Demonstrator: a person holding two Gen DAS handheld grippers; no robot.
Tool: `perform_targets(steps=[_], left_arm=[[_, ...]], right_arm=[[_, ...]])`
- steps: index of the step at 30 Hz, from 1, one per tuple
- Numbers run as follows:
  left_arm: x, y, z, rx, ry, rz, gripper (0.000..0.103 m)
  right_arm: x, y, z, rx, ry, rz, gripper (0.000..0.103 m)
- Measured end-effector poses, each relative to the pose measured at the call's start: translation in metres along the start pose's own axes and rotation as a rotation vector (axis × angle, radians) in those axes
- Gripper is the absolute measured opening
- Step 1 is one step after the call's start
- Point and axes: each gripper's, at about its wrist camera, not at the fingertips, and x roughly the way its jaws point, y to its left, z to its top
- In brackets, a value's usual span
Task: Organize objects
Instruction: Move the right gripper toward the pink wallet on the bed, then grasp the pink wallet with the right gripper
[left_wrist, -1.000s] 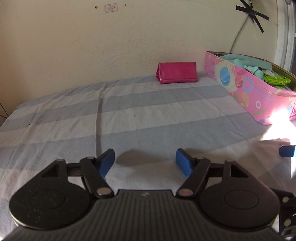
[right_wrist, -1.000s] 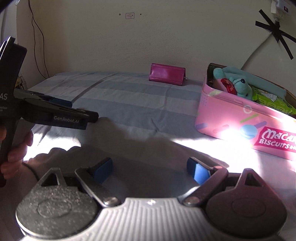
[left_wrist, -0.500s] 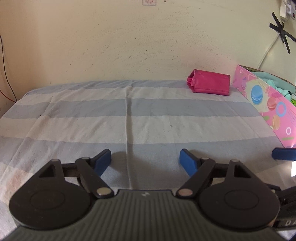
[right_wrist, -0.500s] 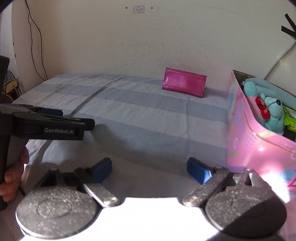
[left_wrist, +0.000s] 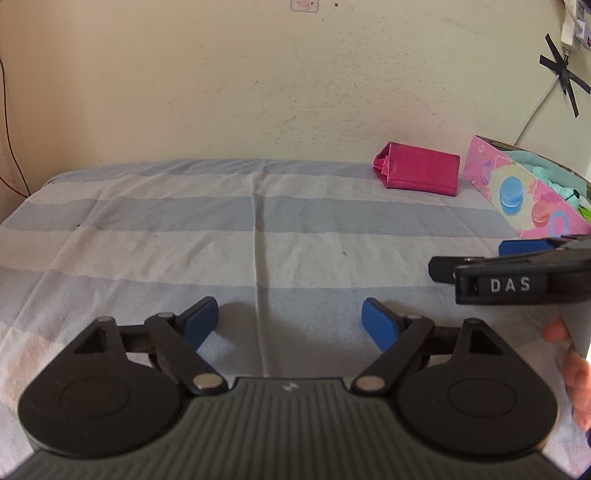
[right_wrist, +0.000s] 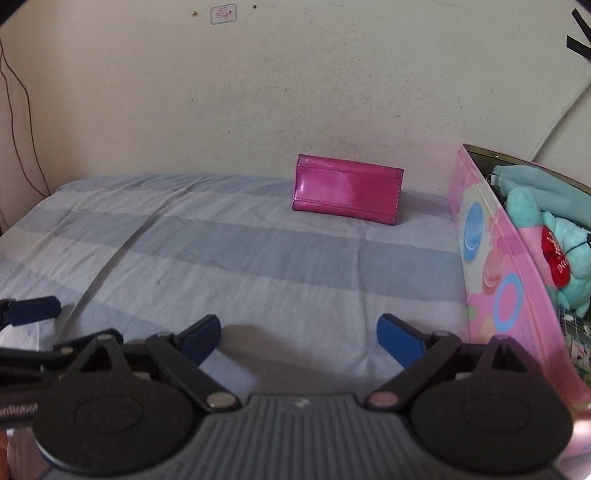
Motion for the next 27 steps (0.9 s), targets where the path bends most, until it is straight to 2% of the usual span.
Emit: perform_targets(steps=[4, 7, 11, 16, 20, 22, 24, 27], left_arm=[[0.000, 0.000, 0.000, 0.000, 0.000, -0.002, 0.088], [-0.001, 0.000, 0.000, -0.001, 0.000, -0.001, 0.088], [-0.002, -0.001, -0.001, -0.003, 0.001, -0.004, 0.090], [-0.001, -0.002, 0.000, -0.004, 0.004, -0.010, 0.092], [-0.002, -0.002, -0.001, -0.005, 0.004, -0.009, 0.092], [-0.002, -0.003, -0.001, -0.003, 0.004, -0.010, 0.092], [-0.002, -0.004, -0.002, -0.001, 0.005, -0.013, 0.092], [-0.001, -0.004, -0.001, -0.003, 0.005, -0.016, 0.092]], right_arm=[[0.011, -0.001, 0.009, -0.004, -0.008, -0.026, 0.095], [0.018, -0.003, 0.022, -0.015, -0.047, -0.048, 0.095], [0.036, -0.009, 0.051, -0.006, -0.100, -0.096, 0.095], [0.069, -0.023, 0.085, 0.050, -0.114, -0.170, 0.095], [0.093, -0.035, 0.103, 0.155, -0.083, -0.134, 0.100], [0.107, -0.036, 0.108, 0.177, -0.039, -0.108, 0.102], [0.124, -0.035, 0.109, 0.174, 0.031, -0.076, 0.103], [0.123, -0.019, 0.107, 0.094, -0.003, -0.080, 0.095]])
